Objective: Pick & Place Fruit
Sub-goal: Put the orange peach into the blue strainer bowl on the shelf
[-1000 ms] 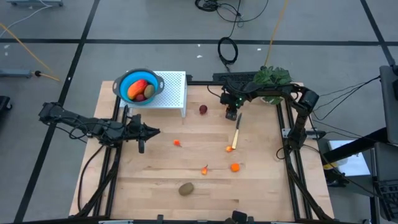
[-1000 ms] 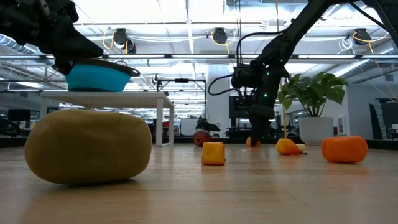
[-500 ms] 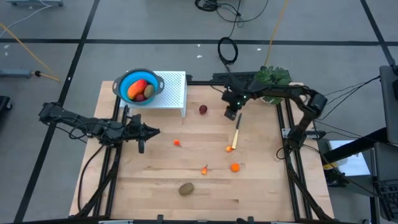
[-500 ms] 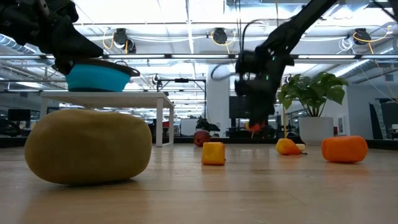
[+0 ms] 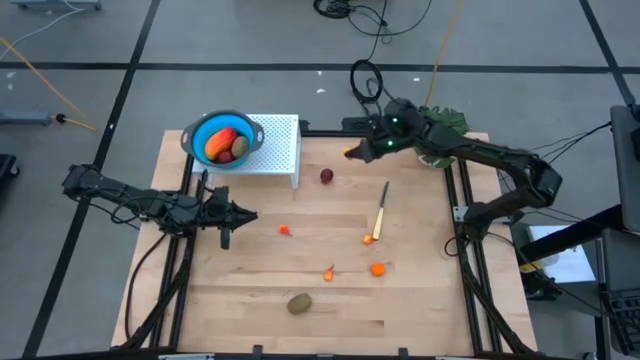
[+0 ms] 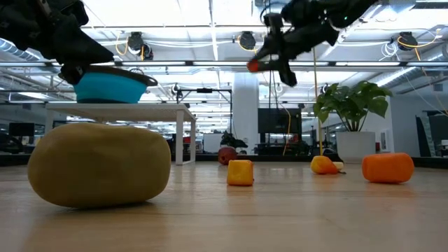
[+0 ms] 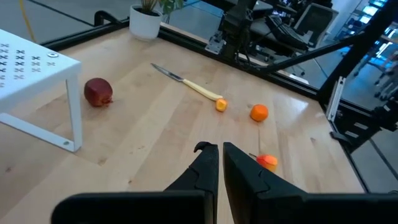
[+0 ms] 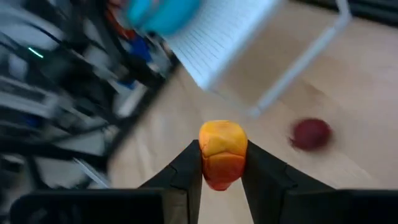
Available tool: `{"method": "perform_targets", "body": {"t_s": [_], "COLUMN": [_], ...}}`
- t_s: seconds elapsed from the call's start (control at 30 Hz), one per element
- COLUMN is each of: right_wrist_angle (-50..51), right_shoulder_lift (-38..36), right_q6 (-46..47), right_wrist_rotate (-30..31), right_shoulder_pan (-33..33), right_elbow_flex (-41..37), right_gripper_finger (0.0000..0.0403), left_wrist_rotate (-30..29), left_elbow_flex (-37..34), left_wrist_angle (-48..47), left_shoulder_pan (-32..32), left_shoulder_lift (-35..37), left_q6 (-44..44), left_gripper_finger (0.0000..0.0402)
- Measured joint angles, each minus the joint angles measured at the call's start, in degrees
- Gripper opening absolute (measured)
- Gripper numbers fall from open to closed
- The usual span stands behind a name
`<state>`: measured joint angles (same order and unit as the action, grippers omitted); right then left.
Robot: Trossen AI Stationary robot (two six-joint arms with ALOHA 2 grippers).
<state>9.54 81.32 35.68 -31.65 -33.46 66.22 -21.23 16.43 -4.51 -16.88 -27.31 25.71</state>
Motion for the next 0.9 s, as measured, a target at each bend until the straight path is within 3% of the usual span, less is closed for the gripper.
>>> {"method": "perform_targets", "body": {"t_s": [0.27,0.57,0.7,0.9], "right_wrist_angle": [-14.3,-22.6,-23.0,-23.1], "right_shoulder_lift": [-1.2,-1.1,-1.1,-1.1], "right_q6": [13.5,17.6,12.8,-2.3], "right_wrist_rotate": [0.0,0.1,1.5,5.3], "right_shoulder_pan": [5.0,10.8,12.9,16.9], "right_elbow_flex": [0.0,0.0,0.0,0.0], "right_gripper_finger": [0.0086,0.0086,0.0086,0.0086], "left_wrist_rotate": [0.0,0.2,0.2,0.2], "left_elbow_flex": [0.0,0.0,0.0,0.0], "left_wrist_angle": [0.0,0.6,2.3,9.3], "left_shoulder_pan": [0.0,0.0,0.0,0.0], "left_shoulder_lift": [0.0,0.0,-0.1,-0.4], "left_q6": [0.3,0.5,2.7,6.4], "left_gripper_finger": [0.0021,0.0021,0.0021,0.0022]}}
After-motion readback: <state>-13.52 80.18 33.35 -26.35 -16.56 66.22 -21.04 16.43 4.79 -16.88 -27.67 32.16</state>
